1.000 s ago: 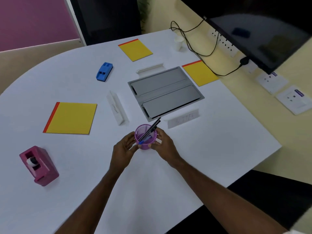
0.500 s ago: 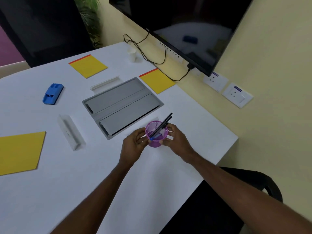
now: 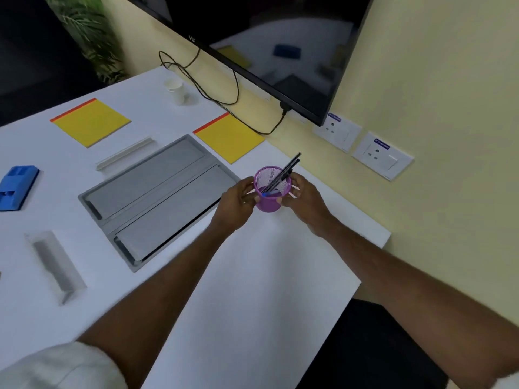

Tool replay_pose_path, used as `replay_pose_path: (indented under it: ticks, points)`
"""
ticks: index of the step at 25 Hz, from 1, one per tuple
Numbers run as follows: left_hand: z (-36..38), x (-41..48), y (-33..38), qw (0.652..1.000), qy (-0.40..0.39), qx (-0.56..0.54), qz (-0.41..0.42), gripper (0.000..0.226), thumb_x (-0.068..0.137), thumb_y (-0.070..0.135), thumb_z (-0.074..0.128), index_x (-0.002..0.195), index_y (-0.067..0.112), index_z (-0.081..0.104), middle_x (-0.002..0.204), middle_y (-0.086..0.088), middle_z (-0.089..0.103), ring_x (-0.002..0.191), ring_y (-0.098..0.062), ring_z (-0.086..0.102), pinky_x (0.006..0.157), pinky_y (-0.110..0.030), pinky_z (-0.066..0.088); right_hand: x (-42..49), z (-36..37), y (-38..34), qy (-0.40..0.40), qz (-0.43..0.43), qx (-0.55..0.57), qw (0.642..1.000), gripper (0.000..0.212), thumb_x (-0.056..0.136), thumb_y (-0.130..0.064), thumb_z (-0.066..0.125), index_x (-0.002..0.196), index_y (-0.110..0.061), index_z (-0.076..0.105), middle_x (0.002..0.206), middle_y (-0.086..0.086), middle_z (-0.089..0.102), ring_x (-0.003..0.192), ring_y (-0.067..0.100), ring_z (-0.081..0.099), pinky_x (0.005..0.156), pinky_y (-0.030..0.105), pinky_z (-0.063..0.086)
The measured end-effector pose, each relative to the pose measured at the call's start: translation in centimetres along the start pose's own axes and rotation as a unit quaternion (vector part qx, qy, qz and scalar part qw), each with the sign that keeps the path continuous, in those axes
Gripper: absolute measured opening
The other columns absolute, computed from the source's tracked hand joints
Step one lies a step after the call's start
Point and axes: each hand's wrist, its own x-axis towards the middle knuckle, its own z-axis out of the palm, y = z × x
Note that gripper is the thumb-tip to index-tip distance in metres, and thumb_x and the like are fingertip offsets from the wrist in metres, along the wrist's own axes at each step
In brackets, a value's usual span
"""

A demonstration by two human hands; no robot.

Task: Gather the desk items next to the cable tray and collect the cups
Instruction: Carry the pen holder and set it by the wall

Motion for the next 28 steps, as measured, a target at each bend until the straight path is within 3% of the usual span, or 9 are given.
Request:
replay_pose_path:
  ticks: [2,4,7,11,15,19,24,28]
  points:
    - [0.1,3.1,-0.7,0.999,-0.028,0.020,-0.005,0.059,0.097,-0.011,0.052,0.153,0.000,0.037,0.152,-0.013,0.052,0.134,-0.026,0.057,0.103,-0.024,0.052,3.4,-0.3,0.5,-0.004,0.005,0.005,1.000,0.068,0.081,0.004,0.073,0.141,-0.014,0.049,0.141,0.005,0.058,0.129,0.024,0.056,0.103,0.048,0.053]
    - [0.0,5.8,-1.4,0.999,-0.043,0.015,-0.010,0.062,0.096,-0.012,0.054,0.153,0.002,0.037,0.151,-0.011,0.053,0.135,-0.027,0.056,0.110,-0.036,0.049,6.6,-0.3,0.9,-0.009,0.005,0.010,1.000,0.068,0.080,0.005,0.073,0.141,-0.013,0.049,0.140,0.006,0.058,0.128,0.025,0.057,0.103,0.048,0.053]
    - [-0.2,9.8,-2.5,0.999,-0.035,-0.008,-0.020,0.065,0.093,-0.006,0.064,0.152,0.005,0.040,0.148,-0.007,0.056,0.132,-0.021,0.058,0.105,-0.032,0.052,11.4,0.0,1.6,-0.011,-0.004,0.010,1.000,0.066,0.080,0.007,0.071,0.140,-0.012,0.050,0.138,0.006,0.060,0.127,0.024,0.057,0.102,0.043,0.053]
    - [-0.2,14.3,-3.8,0.999,-0.036,-0.013,-0.015,0.068,0.089,-0.013,0.064,0.151,0.002,0.039,0.147,-0.007,0.055,0.127,-0.015,0.057,0.092,-0.015,0.054,16.6,0.3,2.4,-0.011,-0.026,-0.014,1.000,0.061,0.079,0.009,0.068,0.134,-0.014,0.056,0.131,0.005,0.065,0.123,0.023,0.060,0.098,0.038,0.054]
    - [0.4,17.5,-4.8,0.999,-0.029,-0.023,-0.031,0.074,0.088,-0.013,0.066,0.153,0.003,0.036,0.152,-0.009,0.051,0.136,-0.019,0.053,0.101,-0.023,0.051,20.3,0.2,2.9,-0.017,-0.024,-0.050,0.998,0.061,0.080,0.009,0.067,0.136,-0.013,0.054,0.131,0.008,0.064,0.124,0.023,0.059,0.100,0.042,0.055]
    - [1.0,18.9,-5.7,0.998,-0.023,-0.039,-0.033,0.070,0.086,-0.014,0.066,0.149,0.005,0.041,0.147,-0.007,0.055,0.122,-0.012,0.056,0.079,-0.009,0.055,22.6,0.6,3.4,-0.025,-0.034,-0.066,0.997,0.058,0.081,0.010,0.065,0.135,-0.010,0.054,0.130,0.011,0.064,0.124,0.027,0.059,0.101,0.046,0.054]
    - [1.0,19.5,-6.7,0.997,0.011,-0.061,-0.039,0.064,0.089,-0.005,0.068,0.146,0.010,0.046,0.145,-0.006,0.060,0.128,-0.022,0.062,0.104,-0.037,0.054,23.3,1.1,4.0,-0.022,-0.037,-0.052,0.998,0.053,0.084,0.003,0.068,0.134,-0.009,0.055,0.129,0.011,0.065,0.121,0.026,0.061,0.101,0.047,0.054]
    - [0.9,19.3,-6.5,0.999,-0.002,-0.022,-0.041,0.067,0.094,0.007,0.068,0.154,0.012,0.037,0.155,-0.007,0.049,0.138,-0.026,0.053,0.107,-0.039,0.050,23.0,1.4,4.2,-0.024,-0.009,-0.054,0.998,0.048,0.091,-0.004,0.066,0.134,-0.008,0.046,0.148,0.014,0.050,0.139,0.027,0.046,0.103,0.035,0.047]
